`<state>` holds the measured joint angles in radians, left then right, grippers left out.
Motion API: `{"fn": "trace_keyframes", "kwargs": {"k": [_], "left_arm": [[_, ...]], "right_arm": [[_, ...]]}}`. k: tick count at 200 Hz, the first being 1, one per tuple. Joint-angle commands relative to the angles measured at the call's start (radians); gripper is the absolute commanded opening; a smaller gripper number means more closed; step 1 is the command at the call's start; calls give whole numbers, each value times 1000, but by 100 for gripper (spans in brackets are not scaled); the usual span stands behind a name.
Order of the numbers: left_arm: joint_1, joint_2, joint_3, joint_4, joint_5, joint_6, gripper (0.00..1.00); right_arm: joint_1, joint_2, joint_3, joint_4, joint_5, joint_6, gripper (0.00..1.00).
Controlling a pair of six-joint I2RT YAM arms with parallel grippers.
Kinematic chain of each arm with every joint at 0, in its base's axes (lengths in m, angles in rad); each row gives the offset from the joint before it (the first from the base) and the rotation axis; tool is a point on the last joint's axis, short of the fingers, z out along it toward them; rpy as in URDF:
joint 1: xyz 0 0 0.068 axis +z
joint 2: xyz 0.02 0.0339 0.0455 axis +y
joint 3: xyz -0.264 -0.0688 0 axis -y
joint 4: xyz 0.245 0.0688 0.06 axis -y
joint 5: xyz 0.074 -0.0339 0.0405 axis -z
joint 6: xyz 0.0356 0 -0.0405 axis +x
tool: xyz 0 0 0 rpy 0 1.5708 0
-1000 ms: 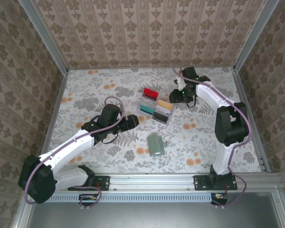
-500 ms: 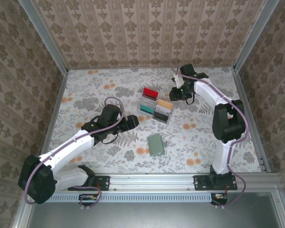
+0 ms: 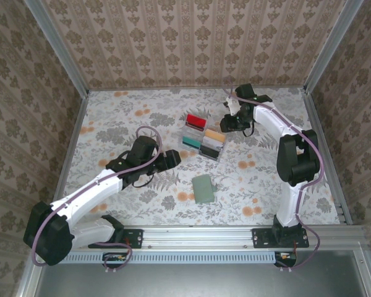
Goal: Put the credit cards into the card holder
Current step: Rotate the storage box at the center of the table.
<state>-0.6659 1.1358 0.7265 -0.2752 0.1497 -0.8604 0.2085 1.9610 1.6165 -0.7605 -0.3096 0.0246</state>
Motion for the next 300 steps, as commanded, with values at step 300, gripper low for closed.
{"fn": "trace_keyframes", "kwargs": {"k": [300], "left_arm": [[8,7,-21,51,22,-15,85]], "right_arm": [[30,-256,-228,-30,128,30,25]]}}
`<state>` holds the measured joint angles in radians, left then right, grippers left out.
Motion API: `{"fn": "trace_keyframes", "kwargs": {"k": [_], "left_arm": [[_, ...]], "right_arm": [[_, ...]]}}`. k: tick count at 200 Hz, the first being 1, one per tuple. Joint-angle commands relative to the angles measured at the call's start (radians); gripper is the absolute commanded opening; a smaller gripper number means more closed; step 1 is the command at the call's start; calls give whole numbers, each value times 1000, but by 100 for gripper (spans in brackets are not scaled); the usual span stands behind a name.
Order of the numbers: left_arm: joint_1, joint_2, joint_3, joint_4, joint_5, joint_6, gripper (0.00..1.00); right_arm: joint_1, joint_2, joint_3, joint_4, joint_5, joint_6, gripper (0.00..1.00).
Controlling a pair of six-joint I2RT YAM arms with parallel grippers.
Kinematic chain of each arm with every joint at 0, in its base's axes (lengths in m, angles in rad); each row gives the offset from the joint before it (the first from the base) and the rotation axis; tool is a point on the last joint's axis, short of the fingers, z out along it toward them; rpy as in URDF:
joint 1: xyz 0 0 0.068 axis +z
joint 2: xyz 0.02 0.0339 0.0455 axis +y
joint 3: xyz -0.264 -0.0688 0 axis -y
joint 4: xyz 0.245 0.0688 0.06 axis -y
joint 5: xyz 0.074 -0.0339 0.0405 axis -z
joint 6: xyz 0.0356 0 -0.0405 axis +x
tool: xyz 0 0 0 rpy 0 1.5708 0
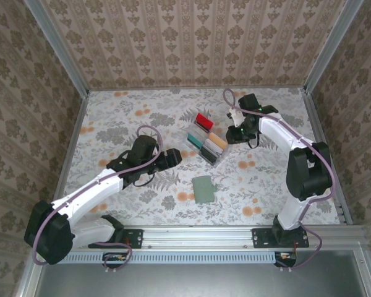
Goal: Put the credit cards into the card holder
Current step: Rotate the storage box at the center of the table, then pick up the credit card from the storage box.
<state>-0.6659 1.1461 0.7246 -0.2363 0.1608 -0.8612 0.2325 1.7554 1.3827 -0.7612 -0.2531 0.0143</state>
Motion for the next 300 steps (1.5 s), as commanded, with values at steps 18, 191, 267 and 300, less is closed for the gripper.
{"fn": "trace_keyframes", "kwargs": {"k": [18,191,267,300], "left_arm": [[8,-14,-23,7,1,-15,85],[8,-11,-37,14,-1,-24,85],[8,-1,-32,17,1,-23,85],[8,15,-22,22,10,-19,85]], "right_arm": [[7,-78,36,-41,102,64,29],[308,160,214,-101,580,-91,44],[333,166,199,-61,696,-108,43],[334,142,182,-41,706,-112,38]]}}
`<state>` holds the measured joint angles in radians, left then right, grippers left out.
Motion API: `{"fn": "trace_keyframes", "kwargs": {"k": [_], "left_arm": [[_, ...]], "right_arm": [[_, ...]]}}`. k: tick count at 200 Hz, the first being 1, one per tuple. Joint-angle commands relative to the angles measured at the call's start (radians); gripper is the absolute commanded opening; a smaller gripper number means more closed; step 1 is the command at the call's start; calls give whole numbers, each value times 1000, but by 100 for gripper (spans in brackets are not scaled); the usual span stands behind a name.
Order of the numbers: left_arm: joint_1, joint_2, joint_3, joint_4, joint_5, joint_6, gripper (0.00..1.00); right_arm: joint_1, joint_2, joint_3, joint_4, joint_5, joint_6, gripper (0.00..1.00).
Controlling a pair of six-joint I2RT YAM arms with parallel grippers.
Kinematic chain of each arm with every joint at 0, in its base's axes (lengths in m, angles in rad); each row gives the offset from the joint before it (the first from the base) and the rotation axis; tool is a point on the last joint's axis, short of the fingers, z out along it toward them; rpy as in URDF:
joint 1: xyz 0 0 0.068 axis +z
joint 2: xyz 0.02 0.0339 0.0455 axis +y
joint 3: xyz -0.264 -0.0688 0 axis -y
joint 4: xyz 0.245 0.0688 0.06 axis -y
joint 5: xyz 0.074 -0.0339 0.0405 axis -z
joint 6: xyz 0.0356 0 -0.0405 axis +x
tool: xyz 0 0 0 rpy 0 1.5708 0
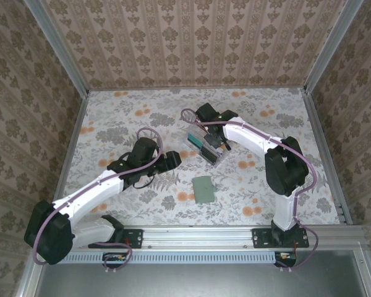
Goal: Put the credit cards into the card holder
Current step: Pick up the credit card from the storage box.
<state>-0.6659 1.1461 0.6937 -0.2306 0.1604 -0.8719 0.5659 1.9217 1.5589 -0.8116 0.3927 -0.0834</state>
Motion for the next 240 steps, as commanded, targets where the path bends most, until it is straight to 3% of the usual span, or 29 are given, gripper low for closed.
{"fn": "trace_keyframes", "kwargs": {"k": [1,67,114,143,240], "left_arm": [[8,15,9,16,10,-9,85],[8,24,8,20,13,-9,85],[8,26,9,20,12,-9,85],[8,27,8,19,13,-7,85],[8,41,13,26,22,-7,86]], "right_arm": [[0,-26,6,9,60,-15,38],[0,-38,-7,23,71,-27,28],[-1,-40,-5,32,101,-39,29],[-3,-41,-3,31,95,-44,23],[-3,-75,0,10,80,-42,17]]}}
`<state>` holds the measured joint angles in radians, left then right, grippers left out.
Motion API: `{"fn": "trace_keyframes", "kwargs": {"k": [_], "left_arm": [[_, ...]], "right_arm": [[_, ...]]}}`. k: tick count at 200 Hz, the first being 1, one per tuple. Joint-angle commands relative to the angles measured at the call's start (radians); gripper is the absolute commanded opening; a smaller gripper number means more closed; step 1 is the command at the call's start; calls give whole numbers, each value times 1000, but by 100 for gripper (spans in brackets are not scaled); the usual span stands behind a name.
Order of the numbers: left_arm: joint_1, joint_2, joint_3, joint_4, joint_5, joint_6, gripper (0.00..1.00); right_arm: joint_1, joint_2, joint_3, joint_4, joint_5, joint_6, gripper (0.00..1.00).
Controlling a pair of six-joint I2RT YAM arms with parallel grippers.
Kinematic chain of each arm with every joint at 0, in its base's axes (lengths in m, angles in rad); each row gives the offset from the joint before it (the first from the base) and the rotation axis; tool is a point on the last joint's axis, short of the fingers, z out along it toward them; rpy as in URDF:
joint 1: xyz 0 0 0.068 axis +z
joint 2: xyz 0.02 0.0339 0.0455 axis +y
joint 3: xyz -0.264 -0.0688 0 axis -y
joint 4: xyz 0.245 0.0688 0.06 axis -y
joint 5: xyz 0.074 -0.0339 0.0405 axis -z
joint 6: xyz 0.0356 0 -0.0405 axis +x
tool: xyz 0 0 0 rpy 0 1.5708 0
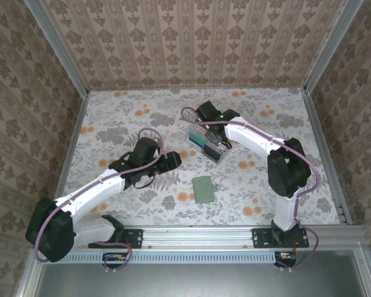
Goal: Put the credit cards into the card holder
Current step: Pick up the credit card from the storage box.
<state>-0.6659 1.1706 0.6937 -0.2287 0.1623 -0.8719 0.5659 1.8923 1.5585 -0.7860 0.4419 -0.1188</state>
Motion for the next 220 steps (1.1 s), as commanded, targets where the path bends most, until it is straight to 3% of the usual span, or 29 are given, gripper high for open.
{"fn": "trace_keyframes", "kwargs": {"k": [1,49,100,164,186,220], "left_arm": [[8,17,13,24,19,-7,86],[8,27,16,32,28,-9,85],[8,32,24,34,29,-10,86],[9,38,43,98,80,-43,85],[25,42,30,221,151,-106,85],[65,67,18,428,250,-214,84]], "right_arm": [[-3,-46,0,-16,30,-7,17],[-3,-69,6,-38,-15,5,11],[-3,-118,27,-90,-146,52,7],[-8,-287,9,-104,-198,239,6],[-32,-386,-65,-28,-396,395,6],[-100,-536,-294,283,-753,761,5]]}}
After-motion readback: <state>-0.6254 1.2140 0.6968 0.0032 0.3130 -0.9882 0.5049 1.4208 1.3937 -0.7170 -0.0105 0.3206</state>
